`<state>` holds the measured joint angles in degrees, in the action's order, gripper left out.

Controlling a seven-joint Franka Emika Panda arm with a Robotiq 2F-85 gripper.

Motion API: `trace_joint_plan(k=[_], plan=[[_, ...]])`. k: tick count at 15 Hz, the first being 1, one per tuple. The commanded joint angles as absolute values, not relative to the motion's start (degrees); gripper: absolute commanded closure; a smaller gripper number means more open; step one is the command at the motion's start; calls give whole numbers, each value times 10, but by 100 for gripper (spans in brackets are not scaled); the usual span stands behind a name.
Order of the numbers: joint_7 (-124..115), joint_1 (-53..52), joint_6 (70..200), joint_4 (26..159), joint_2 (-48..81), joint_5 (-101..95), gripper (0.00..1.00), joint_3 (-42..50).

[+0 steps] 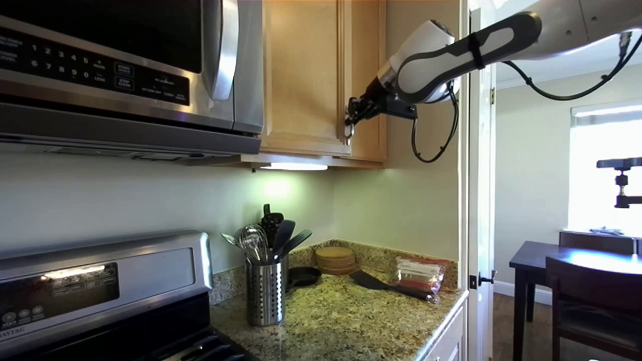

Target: Open the left cupboard door wide

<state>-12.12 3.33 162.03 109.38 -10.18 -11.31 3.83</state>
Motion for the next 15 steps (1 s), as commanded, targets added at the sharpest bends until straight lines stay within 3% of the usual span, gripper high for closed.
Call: trace_joint_plan(k=[1,15], plan=[[-142,16,1625,1194,-184,-135,90,5],[-33,-22,1568,1317,-357,-81,91,-47]])
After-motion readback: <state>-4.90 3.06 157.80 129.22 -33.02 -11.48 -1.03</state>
